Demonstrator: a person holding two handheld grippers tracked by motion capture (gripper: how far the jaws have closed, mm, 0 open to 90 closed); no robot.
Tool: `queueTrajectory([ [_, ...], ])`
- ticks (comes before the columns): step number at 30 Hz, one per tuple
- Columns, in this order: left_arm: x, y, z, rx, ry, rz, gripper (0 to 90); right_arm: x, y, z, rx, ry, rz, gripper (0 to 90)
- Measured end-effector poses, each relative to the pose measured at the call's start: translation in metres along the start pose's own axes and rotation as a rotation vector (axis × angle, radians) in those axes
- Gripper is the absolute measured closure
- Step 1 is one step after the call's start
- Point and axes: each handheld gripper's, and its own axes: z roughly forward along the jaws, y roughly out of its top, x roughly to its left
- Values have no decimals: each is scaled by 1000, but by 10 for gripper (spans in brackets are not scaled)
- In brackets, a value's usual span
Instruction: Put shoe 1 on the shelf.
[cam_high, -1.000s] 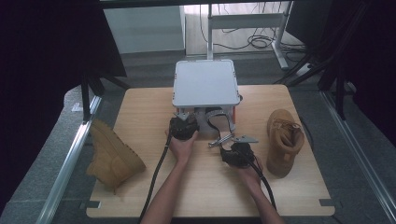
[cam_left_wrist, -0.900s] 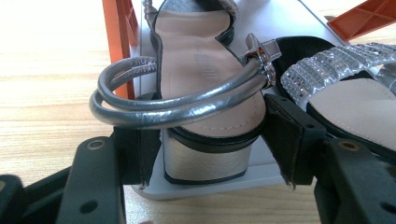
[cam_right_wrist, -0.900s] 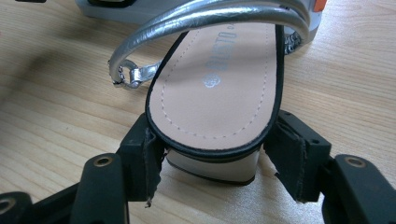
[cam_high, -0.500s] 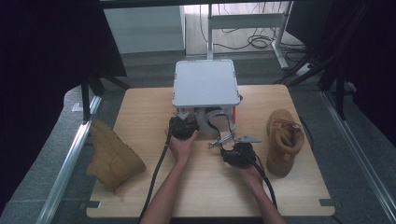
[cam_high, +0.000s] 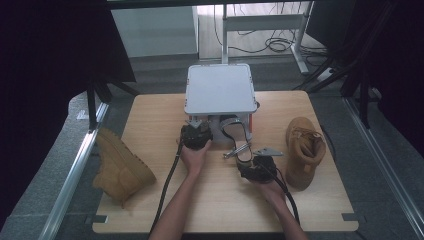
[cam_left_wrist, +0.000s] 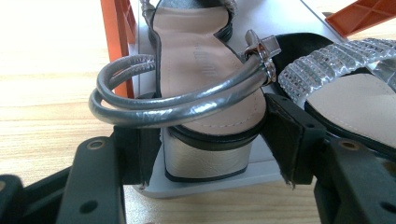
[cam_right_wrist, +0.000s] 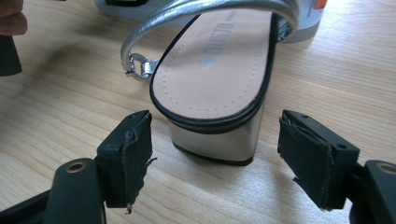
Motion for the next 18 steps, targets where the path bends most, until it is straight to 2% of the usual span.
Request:
queueTrajectory([
  [9,0,0,0,2,-1,4,387,-1,-2,6,8,-9,0,272],
  [18,1,1,0,7,-5,3,387,1,-1,13,-22,-18,22,376],
])
